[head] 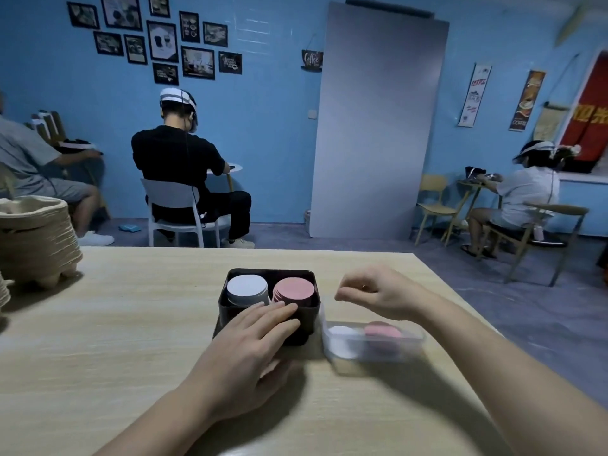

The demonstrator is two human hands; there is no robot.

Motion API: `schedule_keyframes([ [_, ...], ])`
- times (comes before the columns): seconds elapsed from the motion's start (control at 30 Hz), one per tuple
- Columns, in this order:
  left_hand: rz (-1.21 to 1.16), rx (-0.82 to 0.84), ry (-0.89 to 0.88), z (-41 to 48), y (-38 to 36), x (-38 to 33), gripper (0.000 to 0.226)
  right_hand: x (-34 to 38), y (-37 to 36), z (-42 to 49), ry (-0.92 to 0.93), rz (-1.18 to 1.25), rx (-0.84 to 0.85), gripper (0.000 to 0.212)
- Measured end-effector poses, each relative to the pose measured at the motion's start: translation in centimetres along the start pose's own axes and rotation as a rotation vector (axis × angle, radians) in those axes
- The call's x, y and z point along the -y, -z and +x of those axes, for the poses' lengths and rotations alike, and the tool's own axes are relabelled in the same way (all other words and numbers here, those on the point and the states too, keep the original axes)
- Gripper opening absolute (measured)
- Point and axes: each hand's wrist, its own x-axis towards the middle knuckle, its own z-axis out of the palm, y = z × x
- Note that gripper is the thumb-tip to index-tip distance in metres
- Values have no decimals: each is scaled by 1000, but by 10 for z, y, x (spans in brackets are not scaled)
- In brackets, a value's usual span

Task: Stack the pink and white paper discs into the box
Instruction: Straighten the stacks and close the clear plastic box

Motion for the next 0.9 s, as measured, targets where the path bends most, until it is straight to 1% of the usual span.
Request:
schedule_keyframes([
  [0.03,-1,-1,1,4,-1,-3,51,-6,0,-5,-20,-9,53,14],
  [0.17,-28,-1,-22,16,-6,-12,46,-18,-5,-14,-32,-112,254,37],
  [0.27,-38,6,-51,20,-9,-15,47,-21,-9,-12,8,-133,346,40],
  [0.33,-37,2,-69,21,-12,-16,49,-22,-10,-7,63,-198,388,43],
  [0.4,-30,-4,-80,20,-16,-15,50,-25,-13,-2,96,-240,412,45],
  [0.57,-14,-9,-74,17,-20,-14,54,-32,-19,4,84,-250,465,61],
  [0.7,-21,-13,-68,16,-19,-14,52,-34,-22,8,104,-299,467,55],
  [0.83,-17,-10,-66,15,-18,-14,49,-34,-20,6,93,-219,447,54],
  [0.9,-15,-10,-65,14,-17,-14,48,-33,-16,4,72,-160,441,50],
])
